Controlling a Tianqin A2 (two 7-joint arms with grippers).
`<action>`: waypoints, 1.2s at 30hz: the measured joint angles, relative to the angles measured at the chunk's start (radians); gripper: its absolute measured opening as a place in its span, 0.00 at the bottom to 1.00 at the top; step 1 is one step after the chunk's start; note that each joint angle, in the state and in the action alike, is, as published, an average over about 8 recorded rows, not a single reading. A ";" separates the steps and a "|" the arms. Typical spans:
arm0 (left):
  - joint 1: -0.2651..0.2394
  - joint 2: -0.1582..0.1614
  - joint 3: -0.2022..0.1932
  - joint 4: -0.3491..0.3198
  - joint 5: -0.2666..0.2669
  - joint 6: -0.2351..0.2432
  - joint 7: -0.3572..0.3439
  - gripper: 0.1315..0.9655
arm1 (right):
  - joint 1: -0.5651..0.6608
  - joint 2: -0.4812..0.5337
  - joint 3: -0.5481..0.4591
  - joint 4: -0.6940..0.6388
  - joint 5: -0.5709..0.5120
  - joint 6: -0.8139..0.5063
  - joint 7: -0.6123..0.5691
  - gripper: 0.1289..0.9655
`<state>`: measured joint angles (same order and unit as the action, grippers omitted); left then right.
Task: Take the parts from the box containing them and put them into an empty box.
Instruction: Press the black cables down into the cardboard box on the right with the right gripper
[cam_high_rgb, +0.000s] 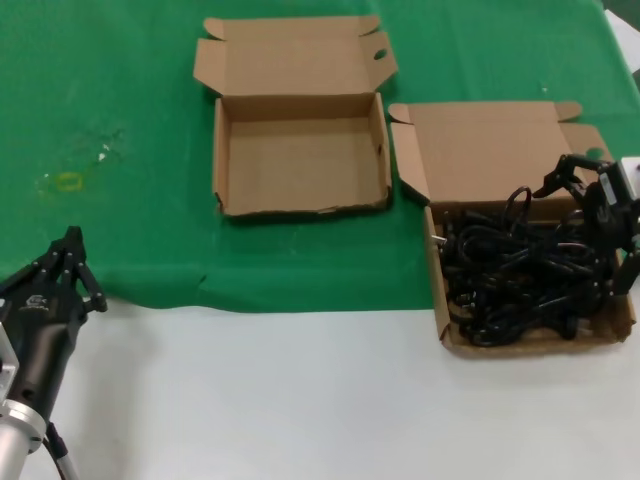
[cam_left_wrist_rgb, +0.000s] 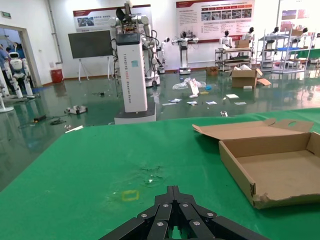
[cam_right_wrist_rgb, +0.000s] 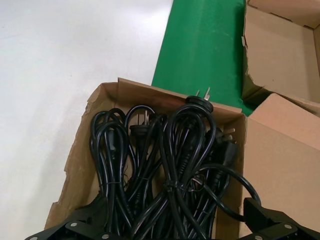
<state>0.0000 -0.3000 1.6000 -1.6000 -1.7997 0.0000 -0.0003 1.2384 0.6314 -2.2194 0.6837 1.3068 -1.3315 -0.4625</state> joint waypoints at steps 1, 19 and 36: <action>0.000 0.000 0.000 0.000 0.000 0.000 0.000 0.01 | 0.002 -0.003 0.000 -0.004 -0.002 0.000 0.000 0.99; 0.000 0.000 0.000 0.000 0.000 0.000 0.000 0.01 | -0.005 -0.015 0.009 -0.005 -0.027 -0.006 0.027 0.85; 0.000 0.000 0.000 0.000 0.000 0.000 0.000 0.01 | 0.001 -0.040 0.013 -0.043 -0.035 0.003 0.015 0.42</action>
<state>0.0000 -0.3000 1.6000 -1.6000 -1.7997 0.0000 -0.0003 1.2389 0.5915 -2.2059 0.6406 1.2714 -1.3286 -0.4471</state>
